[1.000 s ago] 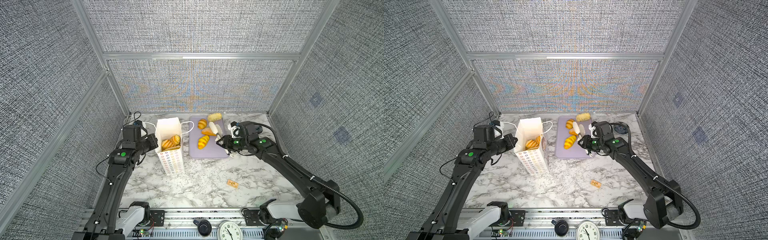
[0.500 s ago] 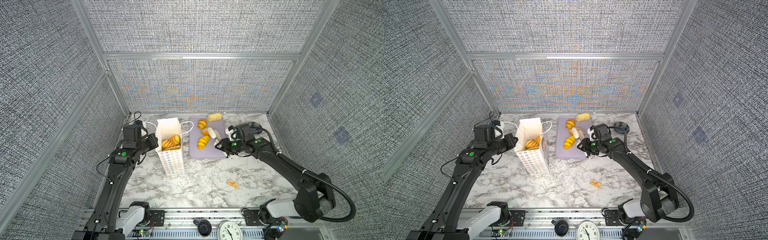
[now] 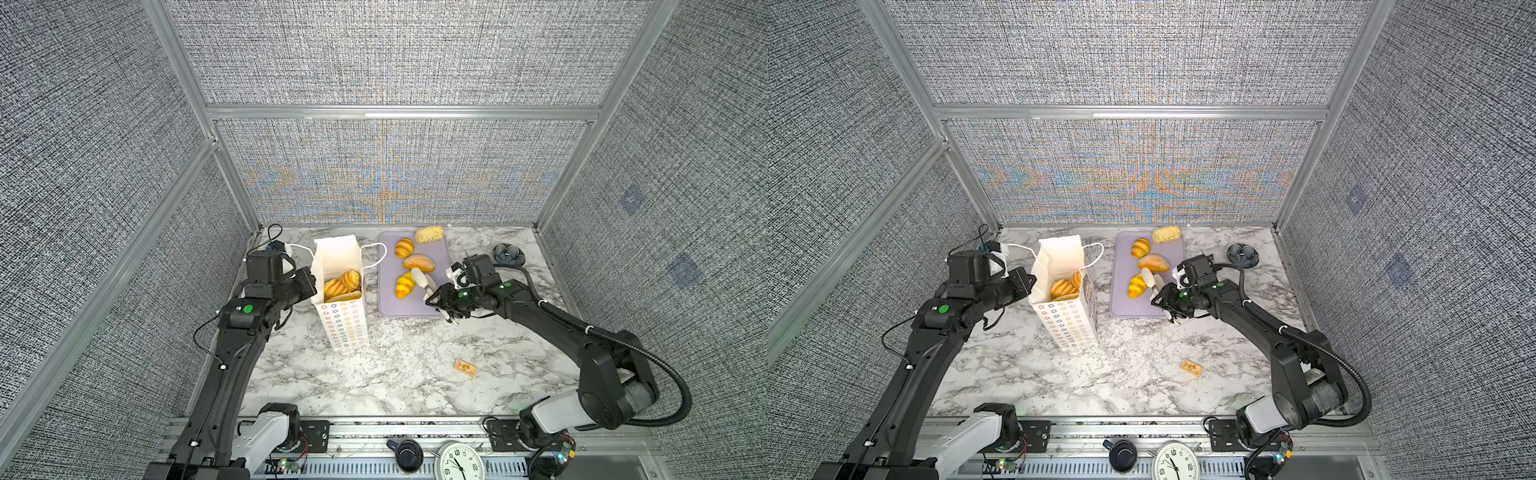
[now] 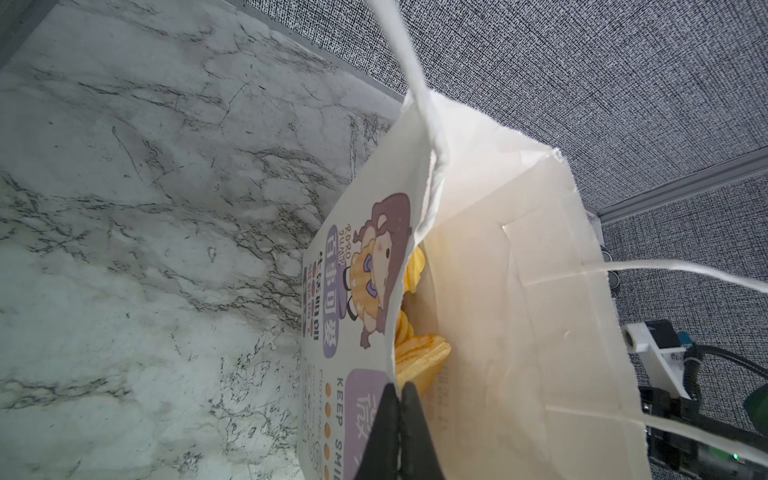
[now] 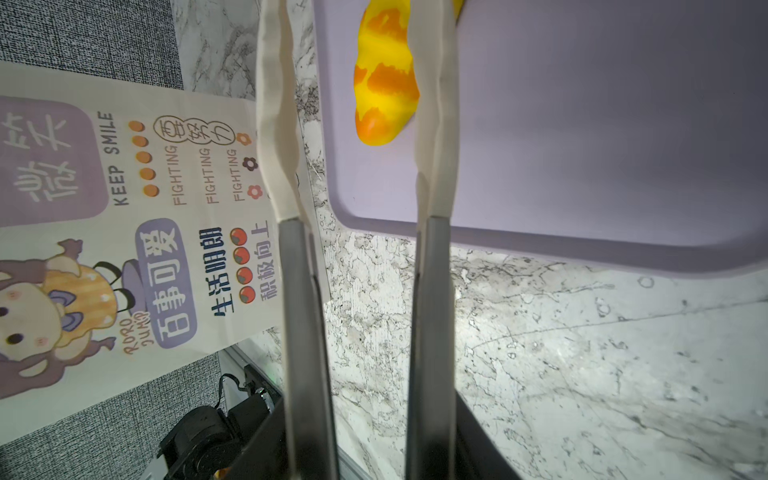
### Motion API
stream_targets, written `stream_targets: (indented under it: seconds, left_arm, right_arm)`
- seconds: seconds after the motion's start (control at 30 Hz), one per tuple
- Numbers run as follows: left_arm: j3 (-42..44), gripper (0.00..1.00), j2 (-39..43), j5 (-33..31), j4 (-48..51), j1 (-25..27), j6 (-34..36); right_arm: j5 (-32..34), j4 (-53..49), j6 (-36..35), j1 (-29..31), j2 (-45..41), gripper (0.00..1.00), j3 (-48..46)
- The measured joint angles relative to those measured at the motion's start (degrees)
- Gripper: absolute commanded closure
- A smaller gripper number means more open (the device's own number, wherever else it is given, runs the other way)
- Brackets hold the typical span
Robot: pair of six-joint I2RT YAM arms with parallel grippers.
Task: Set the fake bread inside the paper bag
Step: 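Lower the tongs onto the yellow striped pastry nearest the robot and close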
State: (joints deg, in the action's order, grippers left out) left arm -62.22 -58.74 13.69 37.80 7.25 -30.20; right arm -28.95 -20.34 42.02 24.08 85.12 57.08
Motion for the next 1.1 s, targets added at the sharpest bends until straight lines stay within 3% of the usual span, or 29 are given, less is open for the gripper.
stream_targets:
  seconds: [1.1]
  left_arm:
    - [0.3,0.98,0.5,-0.1,0.0,0.0,0.0]
  right_arm:
    - [-1.3,3.3,3.0,2.7,6.2,0.45,1.0]
